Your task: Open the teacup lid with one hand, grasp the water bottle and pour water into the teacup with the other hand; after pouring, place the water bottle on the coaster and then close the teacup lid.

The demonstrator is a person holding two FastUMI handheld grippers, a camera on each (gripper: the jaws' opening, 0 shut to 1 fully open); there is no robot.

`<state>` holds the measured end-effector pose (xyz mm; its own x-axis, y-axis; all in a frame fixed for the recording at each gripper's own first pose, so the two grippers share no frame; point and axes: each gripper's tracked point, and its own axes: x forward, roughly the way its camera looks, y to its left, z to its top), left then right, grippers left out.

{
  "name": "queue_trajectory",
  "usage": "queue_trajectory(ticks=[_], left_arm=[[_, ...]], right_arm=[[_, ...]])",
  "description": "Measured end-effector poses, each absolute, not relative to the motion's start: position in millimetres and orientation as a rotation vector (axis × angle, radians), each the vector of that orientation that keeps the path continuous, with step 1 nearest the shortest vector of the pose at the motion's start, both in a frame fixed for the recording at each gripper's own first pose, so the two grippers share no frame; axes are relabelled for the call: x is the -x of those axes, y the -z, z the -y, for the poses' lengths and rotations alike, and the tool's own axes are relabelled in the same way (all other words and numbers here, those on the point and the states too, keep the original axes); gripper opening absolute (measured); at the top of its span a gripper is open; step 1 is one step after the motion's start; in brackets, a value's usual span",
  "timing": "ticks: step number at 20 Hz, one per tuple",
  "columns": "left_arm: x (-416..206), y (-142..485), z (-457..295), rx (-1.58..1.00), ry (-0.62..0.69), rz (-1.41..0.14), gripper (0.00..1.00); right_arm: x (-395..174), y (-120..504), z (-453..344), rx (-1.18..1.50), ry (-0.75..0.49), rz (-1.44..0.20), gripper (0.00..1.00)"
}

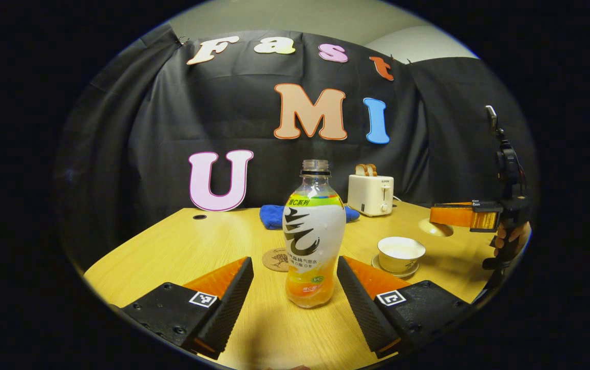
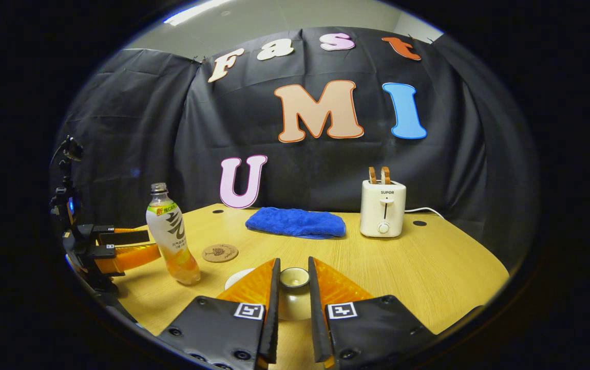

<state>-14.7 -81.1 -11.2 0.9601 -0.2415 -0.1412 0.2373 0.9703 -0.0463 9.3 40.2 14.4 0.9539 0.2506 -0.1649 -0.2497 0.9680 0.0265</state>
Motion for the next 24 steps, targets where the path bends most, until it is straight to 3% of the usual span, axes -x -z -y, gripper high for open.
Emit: queue_trajectory(ticks=[7,8,9,14,17,22,24], left_arm=[[-1,12,103,0.007,0.283,-0.164,0.96],[-3,13,104,0.0,0.283,-0.166,0.96],[-6,13,105,-0.006,0.283,-0.163,0.96],[-20,21,108,-0.002,0.261,-0.184,0.93],[-24,26,106,0.018,0.243,-0.192,0.87],[-27,25,105,0.019,0.236,-0.177,0.67],[-27,26,106,0.01,0.241,-0.181,0.63]], right_arm=[[-6,-19,-43,-0.01,-0.267,-0.158,0.32],[-6,-18,-42,-0.01,-0.268,-0.161,0.29],[-6,-18,-41,-0.009,-0.267,-0.162,0.32],[-8,-16,-39,-0.011,-0.264,-0.166,0.29],[-8,-17,-40,-0.01,-0.269,-0.163,0.3],[-7,-18,-38,-0.019,-0.273,-0.16,0.29],[-6,-20,-38,-0.017,-0.274,-0.156,0.32]])
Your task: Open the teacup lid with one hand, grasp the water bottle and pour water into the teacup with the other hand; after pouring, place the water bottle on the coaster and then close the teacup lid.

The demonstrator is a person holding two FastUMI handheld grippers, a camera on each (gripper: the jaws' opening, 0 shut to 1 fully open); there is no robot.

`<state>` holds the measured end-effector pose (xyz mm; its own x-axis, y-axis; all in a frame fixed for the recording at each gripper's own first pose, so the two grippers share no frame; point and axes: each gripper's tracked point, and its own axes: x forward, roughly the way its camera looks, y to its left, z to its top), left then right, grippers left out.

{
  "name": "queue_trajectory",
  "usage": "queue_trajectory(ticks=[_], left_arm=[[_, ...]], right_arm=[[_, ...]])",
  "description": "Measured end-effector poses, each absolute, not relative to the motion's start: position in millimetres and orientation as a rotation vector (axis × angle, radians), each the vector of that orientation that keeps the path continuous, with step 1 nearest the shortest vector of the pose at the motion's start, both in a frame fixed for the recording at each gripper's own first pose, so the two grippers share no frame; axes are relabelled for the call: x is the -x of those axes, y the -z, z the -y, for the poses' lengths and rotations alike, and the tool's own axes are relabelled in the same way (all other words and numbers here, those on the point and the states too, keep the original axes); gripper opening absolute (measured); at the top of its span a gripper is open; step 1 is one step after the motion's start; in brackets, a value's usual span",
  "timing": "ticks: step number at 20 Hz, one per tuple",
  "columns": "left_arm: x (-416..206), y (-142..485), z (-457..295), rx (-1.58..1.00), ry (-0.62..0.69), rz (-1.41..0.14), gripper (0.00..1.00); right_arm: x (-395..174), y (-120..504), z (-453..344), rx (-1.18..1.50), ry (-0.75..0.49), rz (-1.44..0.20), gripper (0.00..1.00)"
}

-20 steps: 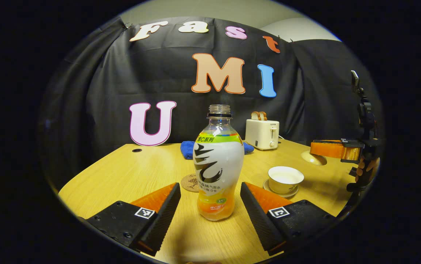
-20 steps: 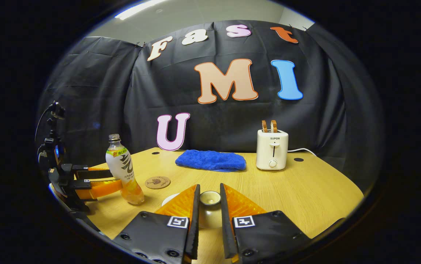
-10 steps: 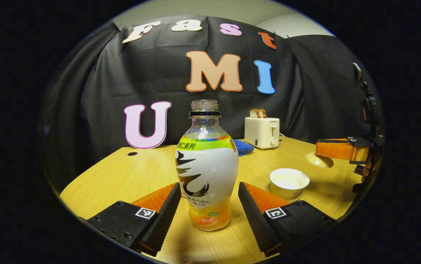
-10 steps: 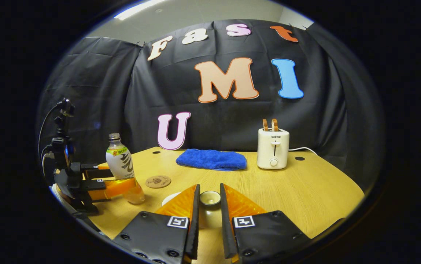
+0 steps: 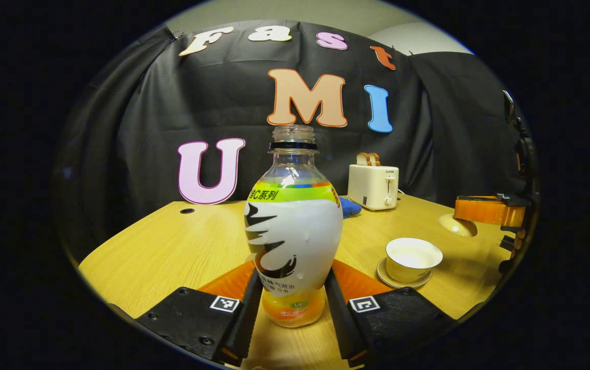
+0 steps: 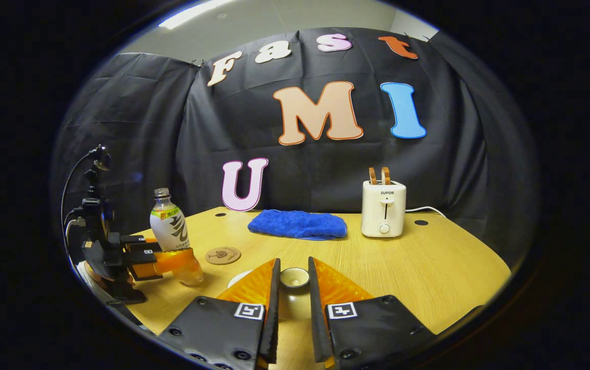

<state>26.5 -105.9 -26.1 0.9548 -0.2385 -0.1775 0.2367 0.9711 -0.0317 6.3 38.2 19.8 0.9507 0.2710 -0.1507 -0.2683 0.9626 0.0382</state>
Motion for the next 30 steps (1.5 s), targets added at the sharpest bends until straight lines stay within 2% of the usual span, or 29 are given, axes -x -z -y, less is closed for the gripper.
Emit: queue_trajectory(ticks=[4,6,20,23,24,25,26,30], left_arm=[[-27,23,107,-0.051,0.243,-0.193,0.55],[-28,19,110,-0.094,0.251,-0.19,0.54],[-43,7,119,-0.515,0.261,-0.2,0.54],[-49,1,125,-0.636,0.275,-0.163,0.54],[-50,0,127,-0.675,0.282,-0.157,0.54],[-51,0,128,-0.712,0.287,-0.156,0.54],[-52,2,129,-0.745,0.293,-0.156,0.55],[-54,11,135,-0.862,0.312,-0.166,0.54]], right_arm=[[-3,-24,-35,-0.02,-0.271,-0.152,0.32],[-3,-25,-32,-0.025,-0.268,-0.153,0.32],[-6,-32,-14,-0.05,-0.241,-0.15,0.32],[-8,-33,-3,-0.061,-0.221,-0.15,0.32],[-8,-34,1,-0.062,-0.212,-0.149,0.29],[-8,-34,6,-0.062,-0.203,-0.146,0.33],[-9,-35,10,-0.061,-0.195,-0.143,0.3],[-10,-38,21,-0.066,-0.175,-0.137,0.32]])
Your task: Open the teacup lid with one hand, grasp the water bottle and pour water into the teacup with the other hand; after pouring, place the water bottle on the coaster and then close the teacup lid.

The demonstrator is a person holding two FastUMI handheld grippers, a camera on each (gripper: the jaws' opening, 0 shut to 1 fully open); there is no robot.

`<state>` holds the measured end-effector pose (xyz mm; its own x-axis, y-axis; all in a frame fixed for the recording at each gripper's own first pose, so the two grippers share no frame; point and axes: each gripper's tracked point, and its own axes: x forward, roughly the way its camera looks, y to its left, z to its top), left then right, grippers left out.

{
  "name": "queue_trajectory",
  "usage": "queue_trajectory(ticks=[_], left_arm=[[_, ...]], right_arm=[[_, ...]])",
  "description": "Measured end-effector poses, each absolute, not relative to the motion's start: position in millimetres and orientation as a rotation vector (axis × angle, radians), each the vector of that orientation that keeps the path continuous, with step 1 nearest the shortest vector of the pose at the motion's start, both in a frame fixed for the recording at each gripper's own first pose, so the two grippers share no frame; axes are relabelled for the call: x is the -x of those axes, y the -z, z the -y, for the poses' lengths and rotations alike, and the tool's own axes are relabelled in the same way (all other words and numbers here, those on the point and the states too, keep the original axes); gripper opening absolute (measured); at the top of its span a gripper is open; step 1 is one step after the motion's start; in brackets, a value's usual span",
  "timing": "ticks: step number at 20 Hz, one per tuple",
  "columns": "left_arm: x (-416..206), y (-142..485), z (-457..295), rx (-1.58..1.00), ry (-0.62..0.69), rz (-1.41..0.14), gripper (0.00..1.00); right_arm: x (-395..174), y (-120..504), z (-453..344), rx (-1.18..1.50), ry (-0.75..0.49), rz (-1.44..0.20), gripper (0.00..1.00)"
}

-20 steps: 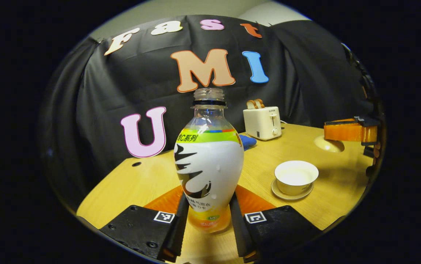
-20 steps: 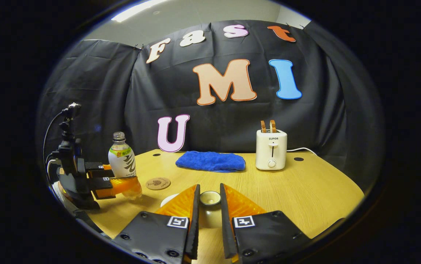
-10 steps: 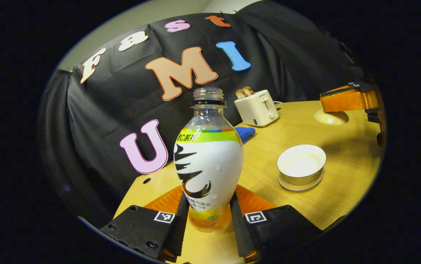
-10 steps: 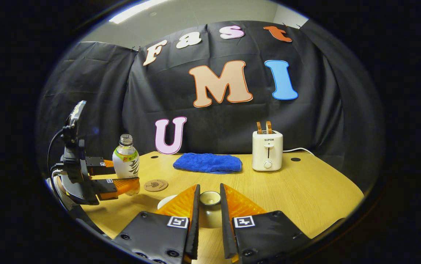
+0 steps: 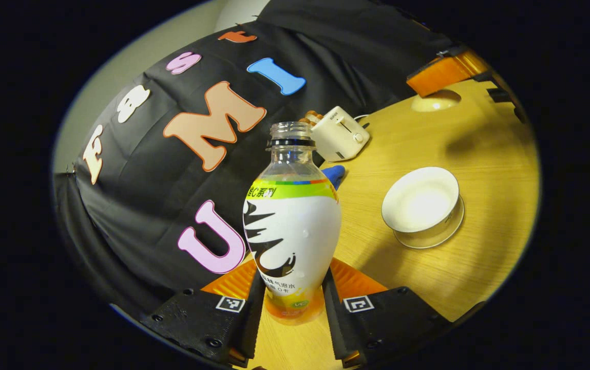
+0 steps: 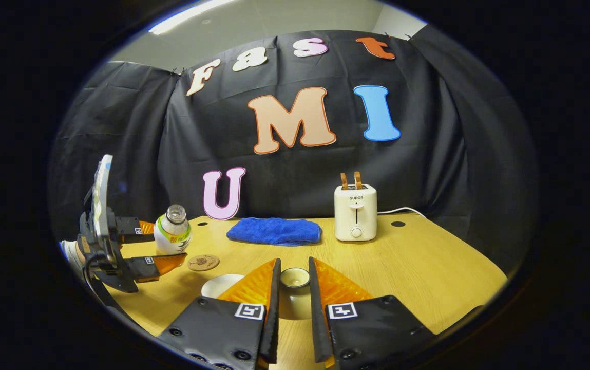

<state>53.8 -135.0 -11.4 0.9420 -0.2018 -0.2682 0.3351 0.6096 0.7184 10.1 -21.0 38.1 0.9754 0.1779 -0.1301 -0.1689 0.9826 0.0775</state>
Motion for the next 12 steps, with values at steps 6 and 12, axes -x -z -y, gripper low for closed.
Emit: queue_trajectory(ticks=[6,12], left_arm=[[-54,26,149,-1.061,0.351,-0.156,0.54],[-58,25,150,-1.263,0.361,-0.123,0.54]], right_arm=[[-10,-43,30,-0.078,-0.156,-0.126,0.32],[-8,-44,30,-0.071,-0.155,-0.12,0.32]])
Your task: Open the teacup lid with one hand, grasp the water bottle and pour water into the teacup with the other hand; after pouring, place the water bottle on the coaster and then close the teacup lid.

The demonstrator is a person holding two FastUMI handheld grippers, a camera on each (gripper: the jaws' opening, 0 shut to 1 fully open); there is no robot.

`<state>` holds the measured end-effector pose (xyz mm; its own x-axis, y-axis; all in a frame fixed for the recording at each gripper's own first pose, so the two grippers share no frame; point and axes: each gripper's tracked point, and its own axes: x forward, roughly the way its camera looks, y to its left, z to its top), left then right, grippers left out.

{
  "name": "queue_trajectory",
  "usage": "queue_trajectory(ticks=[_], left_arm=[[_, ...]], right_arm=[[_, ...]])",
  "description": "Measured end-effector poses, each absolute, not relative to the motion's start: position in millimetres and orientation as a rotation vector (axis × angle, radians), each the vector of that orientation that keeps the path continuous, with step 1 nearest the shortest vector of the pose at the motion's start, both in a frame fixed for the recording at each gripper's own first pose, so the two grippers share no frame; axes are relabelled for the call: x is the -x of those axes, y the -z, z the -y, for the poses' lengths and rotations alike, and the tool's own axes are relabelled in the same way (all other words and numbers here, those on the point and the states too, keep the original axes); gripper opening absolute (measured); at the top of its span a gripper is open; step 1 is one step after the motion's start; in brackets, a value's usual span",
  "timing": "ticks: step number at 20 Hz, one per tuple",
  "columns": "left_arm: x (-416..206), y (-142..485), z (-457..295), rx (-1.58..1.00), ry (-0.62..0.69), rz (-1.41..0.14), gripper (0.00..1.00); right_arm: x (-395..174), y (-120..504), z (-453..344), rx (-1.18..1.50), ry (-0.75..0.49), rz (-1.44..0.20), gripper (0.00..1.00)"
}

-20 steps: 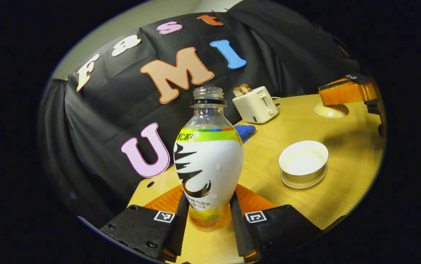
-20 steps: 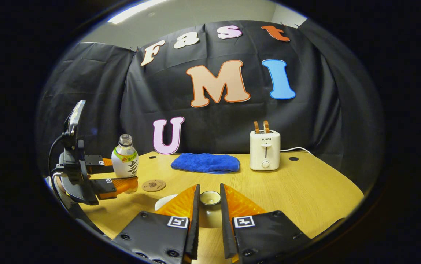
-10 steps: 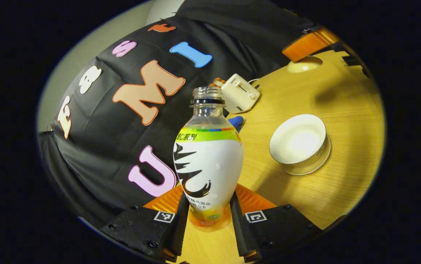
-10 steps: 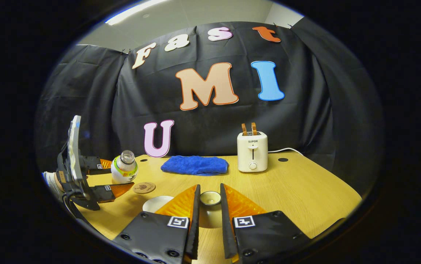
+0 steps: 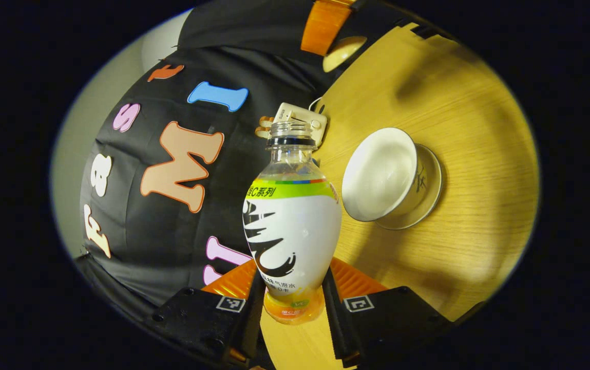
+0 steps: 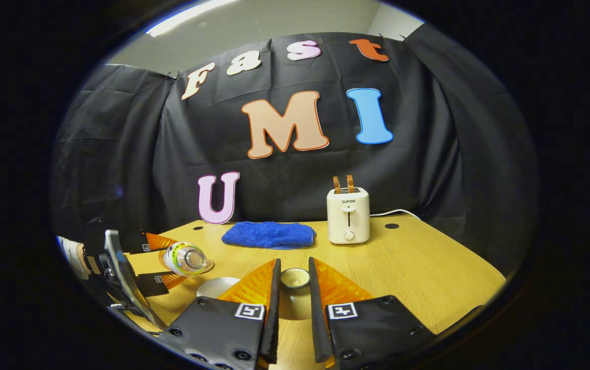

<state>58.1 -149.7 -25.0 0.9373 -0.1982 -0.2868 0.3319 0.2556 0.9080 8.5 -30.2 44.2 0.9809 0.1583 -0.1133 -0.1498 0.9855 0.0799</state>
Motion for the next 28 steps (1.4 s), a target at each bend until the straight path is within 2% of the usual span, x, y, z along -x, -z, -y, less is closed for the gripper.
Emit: queue_trajectory(ticks=[10,12,13,28], left_arm=[[-65,19,133,-1.52,0.324,-0.134,0.54],[-65,18,134,-1.562,0.336,-0.14,0.54],[-67,19,134,-1.585,0.34,-0.144,0.54],[-74,-5,137,-1.879,0.293,-0.103,0.54]], right_arm=[[-9,-44,31,-0.078,-0.157,-0.121,0.32],[-8,-43,29,-0.081,-0.164,-0.122,0.29],[-8,-44,28,-0.079,-0.165,-0.123,0.32],[-8,-42,22,-0.077,-0.182,-0.128,0.3]])
